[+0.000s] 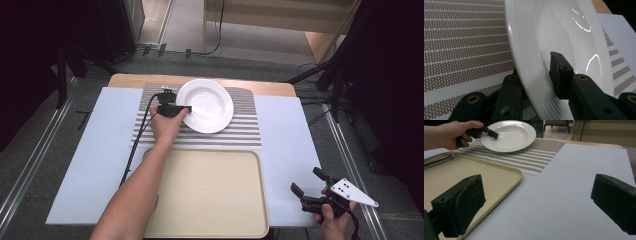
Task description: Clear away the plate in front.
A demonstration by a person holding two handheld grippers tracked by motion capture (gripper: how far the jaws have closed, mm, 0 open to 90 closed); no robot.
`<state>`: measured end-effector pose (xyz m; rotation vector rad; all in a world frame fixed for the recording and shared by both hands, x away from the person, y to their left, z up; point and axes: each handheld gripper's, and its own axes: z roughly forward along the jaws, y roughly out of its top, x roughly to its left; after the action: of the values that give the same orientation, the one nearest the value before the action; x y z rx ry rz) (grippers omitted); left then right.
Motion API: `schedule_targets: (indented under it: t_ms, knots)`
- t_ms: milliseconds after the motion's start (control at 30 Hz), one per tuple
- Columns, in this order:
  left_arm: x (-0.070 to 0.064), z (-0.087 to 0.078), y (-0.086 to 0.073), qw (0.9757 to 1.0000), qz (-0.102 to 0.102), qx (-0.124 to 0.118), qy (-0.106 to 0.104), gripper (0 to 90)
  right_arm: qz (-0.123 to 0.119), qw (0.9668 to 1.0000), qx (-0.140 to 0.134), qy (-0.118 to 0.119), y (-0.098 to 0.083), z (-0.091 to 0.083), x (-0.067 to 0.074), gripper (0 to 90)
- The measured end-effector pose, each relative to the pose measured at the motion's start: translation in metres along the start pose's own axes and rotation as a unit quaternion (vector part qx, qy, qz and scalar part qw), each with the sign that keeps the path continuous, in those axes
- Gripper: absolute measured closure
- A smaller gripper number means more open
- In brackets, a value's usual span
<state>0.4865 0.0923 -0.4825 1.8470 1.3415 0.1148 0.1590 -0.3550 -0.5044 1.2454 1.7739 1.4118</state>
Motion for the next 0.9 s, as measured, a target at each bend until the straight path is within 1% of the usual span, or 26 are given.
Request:
schedule_targets:
  t_ms: [33, 67, 100, 133, 233, 300, 333, 367, 400, 433, 467, 600, 633, 667, 733, 767, 800, 833, 867, 900]
  knots:
    - [-0.002, -0.001, 0.0, 1.0, 0.006, -0.005, 0.0, 73.1, 0.0, 1.0, -0.001, 0.0, 0.0, 0.0, 0.0, 0.0]
    - [-0.002, -0.001, 0.0, 1.0, 0.006, -0.005, 0.0, 74.3, 0.0, 1.0, -0.001, 0.0, 0.0, 0.0, 0.0, 0.0]
    - [-0.004, -0.001, 0.001, 0.9999, 0.007, -0.011, -0.002, 76.0, 0.0, 1.0, -0.001, -0.001, 0.0, -0.001, 0.0, 0.0]
    - [-0.007, -0.002, 0.001, 0.9998, 0.004, -0.017, -0.005, 77.1, -0.001, 1.0, 0.0, -0.002, 0.0, -0.001, 0.0, 0.0]
    - [-0.008, -0.002, 0.002, 0.9998, -0.002, -0.018, -0.003, 78.4, 0.0, 1.0, 0.0, -0.003, 0.0, -0.002, 0.0, 0.0]
    - [-0.004, -0.002, 0.002, 0.9994, -0.021, -0.021, -0.015, 79.3, -0.001, 1.0, -0.002, -0.004, 0.0, -0.002, -0.001, 0.0]
    - [-0.001, -0.002, 0.002, 0.9987, -0.038, -0.025, -0.023, 80.0, 0.001, 1.0, -0.003, -0.004, 0.0, -0.003, -0.001, 0.0]
    - [0.003, -0.002, 0.001, 0.9971, -0.061, -0.033, -0.032, 81.3, 0.001, 1.0, -0.003, -0.006, 0.0, -0.003, -0.002, 0.0]
    - [0.006, -0.002, 0.0, 0.9959, -0.073, -0.036, -0.04, 82.3, 0.002, 1.0, -0.003, -0.006, 0.0, -0.004, -0.002, 0.0]
    - [0.007, -0.001, 0.0, 0.9956, -0.077, -0.036, -0.041, 82.4, 0.001, 1.0, -0.004, -0.007, 0.0, -0.004, -0.002, 0.0]
    - [0.007, -0.001, 0.0, 0.9956, -0.076, -0.035, -0.042, 82.5, 0.001, 1.0, -0.004, -0.007, 0.0, -0.004, -0.003, 0.0]
    - [0.008, -0.001, 0.001, 0.9948, -0.088, -0.031, -0.041, 82.6, 0.006, 0.9999, -0.005, -0.009, -0.001, -0.006, -0.006, 0.0]
    - [0.01, -0.001, 0.0, 0.9937, -0.099, -0.028, -0.045, 82.6, 0.006, 0.9999, -0.006, -0.01, -0.001, -0.006, -0.006, 0.0]
    - [0.01, -0.001, 0.0, 0.9937, -0.099, -0.028, -0.045, 82.6, 0.006, 0.9999, -0.006, -0.01, -0.001, -0.006, -0.006, 0.0]
    - [0.013, -0.002, -0.001, 0.9919, -0.114, -0.029, -0.046, 82.5, 0.006, 0.9999, -0.006, -0.01, -0.001, -0.006, -0.006, 0.0]
    - [0.015, -0.003, -0.001, 0.9917, -0.117, -0.029, -0.047, 82.5, 0.005, 0.9999, -0.006, -0.01, -0.001, -0.006, -0.006, 0.0]
    - [0.017, -0.004, -0.002, 0.9904, -0.125, -0.032, -0.048, 82.5, 0.004, 0.9999, -0.006, -0.01, -0.001, -0.006, -0.006, 0.0]
    - [0.017, -0.004, -0.002, 0.9904, -0.125, -0.032, -0.048, 82.5, 0.004, 0.9999, -0.006, -0.01, -0.001, -0.006, -0.006, 0.0]
    - [0.019, -0.005, -0.003, 0.9894, -0.131, -0.032, -0.052, 82.5, 0.005, 0.9999, -0.006, -0.011, -0.001, -0.007, -0.006, 0.0]
    - [0.022, -0.007, -0.003, 0.9879, -0.14, -0.034, -0.058, 82.6, 0.005, 0.9999, -0.007, -0.012, -0.001, -0.006, -0.007, 0.0]
